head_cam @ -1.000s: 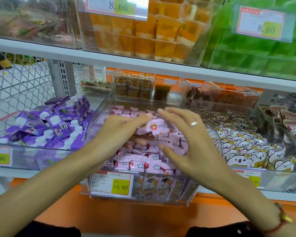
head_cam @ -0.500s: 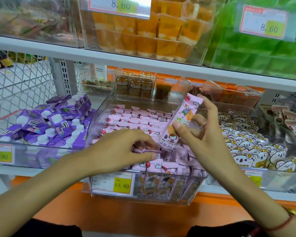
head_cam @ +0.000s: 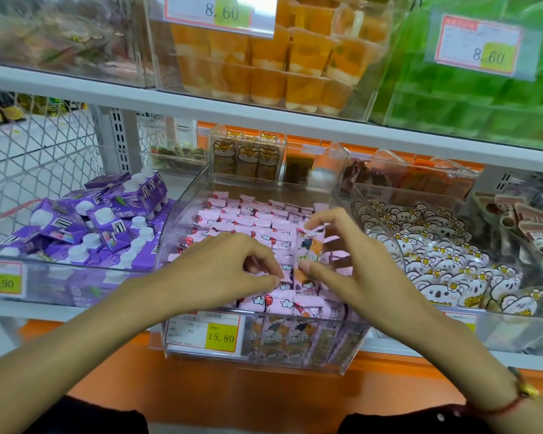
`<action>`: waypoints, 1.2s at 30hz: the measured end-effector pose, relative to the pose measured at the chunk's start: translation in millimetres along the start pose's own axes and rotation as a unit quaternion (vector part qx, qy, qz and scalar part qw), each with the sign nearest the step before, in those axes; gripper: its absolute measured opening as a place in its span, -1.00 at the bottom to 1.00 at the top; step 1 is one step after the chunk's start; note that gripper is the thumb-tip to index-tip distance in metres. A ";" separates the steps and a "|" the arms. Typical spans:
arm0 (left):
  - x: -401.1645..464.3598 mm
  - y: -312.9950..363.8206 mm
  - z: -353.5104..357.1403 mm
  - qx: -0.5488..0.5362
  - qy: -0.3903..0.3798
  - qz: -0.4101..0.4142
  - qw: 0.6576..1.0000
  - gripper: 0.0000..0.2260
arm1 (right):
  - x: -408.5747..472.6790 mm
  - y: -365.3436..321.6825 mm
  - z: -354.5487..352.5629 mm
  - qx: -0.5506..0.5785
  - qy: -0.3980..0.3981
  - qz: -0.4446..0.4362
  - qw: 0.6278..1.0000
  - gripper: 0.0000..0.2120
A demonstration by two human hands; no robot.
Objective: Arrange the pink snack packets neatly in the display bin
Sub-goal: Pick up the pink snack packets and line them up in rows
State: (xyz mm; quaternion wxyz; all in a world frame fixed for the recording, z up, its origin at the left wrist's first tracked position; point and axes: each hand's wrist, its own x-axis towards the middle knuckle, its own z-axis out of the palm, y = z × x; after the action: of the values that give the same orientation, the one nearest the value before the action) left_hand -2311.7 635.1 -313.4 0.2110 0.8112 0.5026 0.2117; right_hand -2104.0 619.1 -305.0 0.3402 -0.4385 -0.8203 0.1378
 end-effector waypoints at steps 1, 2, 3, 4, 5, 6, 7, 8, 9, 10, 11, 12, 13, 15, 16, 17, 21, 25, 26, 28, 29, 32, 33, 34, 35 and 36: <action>-0.4 -0.1 0.4 0.008 0.002 0.003 1.000 -0.89 | -0.2 -0.8 -1.0 -0.030 0.010 -0.018 0.999 -0.69; -0.8 -0.5 1.1 0.021 0.003 0.007 1.000 -0.88 | -0.4 -1.7 -1.6 -0.062 0.020 -0.036 0.997 -0.70; -1.1 -1.1 1.6 0.034 0.005 0.012 0.999 -0.87 | 0.4 -1.8 -2.4 -0.097 0.030 -0.049 0.994 -0.74; -1.4 -1.8 1.9 0.039 0.006 0.016 0.999 -0.87 | 1.2 -0.9 -3.6 -0.125 0.035 -0.050 0.990 -0.78; -1.5 -2.9 1.9 0.032 0.004 0.019 0.999 -0.86 | 1.7 0.8 -5.3 -0.140 0.034 -0.039 0.989 -0.83; -1.5 -3.7 1.6 0.016 0.001 0.022 1.000 -0.87 | 1.7 2.9 -6.9 -0.141 0.027 -0.021 0.989 -0.86; -1.5 -4.6 1.3 0.000 -0.002 0.026 1.000 -0.87 | 0.6 4.5 -7.8 -0.140 0.009 -0.006 0.990 -0.88; -1.5 -5.2 1.0 -0.012 -0.004 0.031 0.999 -0.87 | -0.8 6.0 -7.9 -0.148 -0.020 0.000 0.989 -0.90; -1.5 -5.9 0.7 -0.018 -0.006 0.036 0.999 -0.87 | -2.7 6.9 -6.7 -0.165 -0.055 -0.004 0.985 -0.90; -1.6 -6.6 0.5 -0.019 -0.007 0.041 0.999 -0.86 | -4.4 7.2 -4.3 -0.183 -0.086 -0.012 0.979 -0.88; -1.5 -7.1 -0.2 -0.017 -0.009 0.046 0.999 -0.85 | -5.7 7.2 -2.2 -0.200 -0.106 -0.022 0.974 -0.84; -1.6 -7.5 -0.8 -0.013 -0.010 0.050 0.999 -0.84 | -5.8 7.7 -1.1 -0.212 -0.117 -0.031 0.970 -0.81; -1.2 -7.7 -1.6 -0.008 -0.009 0.054 0.998 -0.83 | -5.4 8.6 -1.2 -0.221 -0.128 -0.036 0.966 -0.80; -0.3 -8.2 -2.9 0.018 0.004 0.065 0.998 -0.79 | -3.2 8.8 -2.7 -0.230 -0.149 -0.032 0.961 -0.80; -0.1 -8.4 -3.3 0.039 0.015 0.071 0.997 -0.76 | -2.0 9.0 -3.5 -0.227 -0.156 -0.027 0.961 -0.81; -0.1 -8.2 -3.4 0.057 0.026 0.077 0.995 -0.73 | -0.8 8.9 -4.9 -0.213 -0.154 -0.018 0.965 -0.81; -2.4 -6.3 -4.0 0.084 0.018 0.112 0.990 -0.66 | 11.8 12.1 -12.1 -0.206 -0.041 0.007 0.978 -0.83; -3.4 -7.0 1.6 0.121 -0.035 0.143 0.982 -0.60 | 21.4 16.9 -4.7 -0.271 -0.073 0.020 0.960 -0.78; -3.2 -7.6 3.6 0.127 -0.035 0.146 0.980 -0.59 | 21.5 17.9 -0.9 -0.284 -0.092 0.018 0.954 -0.76; -2.2 -9.5 6.4 0.121 -0.030 0.140 0.982 -0.59 | 21.7 19.5 2.1 -0.276 -0.092 0.011 0.957 -0.79; -1.6 -10.5 7.1 0.113 -0.024 0.135 0.984 -0.60 | 21.8 19.7 1.9 -0.257 -0.083 0.013 0.963 -0.84; -0.6 -13.4 7.9 0.098 -0.019 0.139 0.985 -0.64 | 20.3 21.7 0.8 -0.231 -0.067 0.012 0.971 -0.92; -0.3 -13.6 8.0 0.103 -0.020 0.149 0.983 -0.66 | 19.3 22.3 1.5 -0.233 -0.064 0.006 0.970 -0.93; -0.3 -13.2 8.0 0.110 -0.021 0.159 0.981 -0.67 | 18.1 22.7 2.7 -0.236 -0.058 -0.004 0.970 -0.93; -0.7 -12.7 8.1 0.113 -0.022 0.163 0.980 -0.69 | 16.9 22.8 3.7 -0.239 -0.049 -0.014 0.970 -0.92; -0.9 -11.9 7.8 0.112 -0.021 0.165 0.980 -0.70 | 16.1 22.7 4.4 -0.239 -0.040 -0.020 0.970 -0.92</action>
State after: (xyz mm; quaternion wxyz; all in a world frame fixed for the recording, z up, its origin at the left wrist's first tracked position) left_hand -2316.3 638.1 -326.5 0.0917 0.9057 0.3779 0.1688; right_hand -2098.9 645.6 -313.2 0.1950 -0.4852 -0.8508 -0.0518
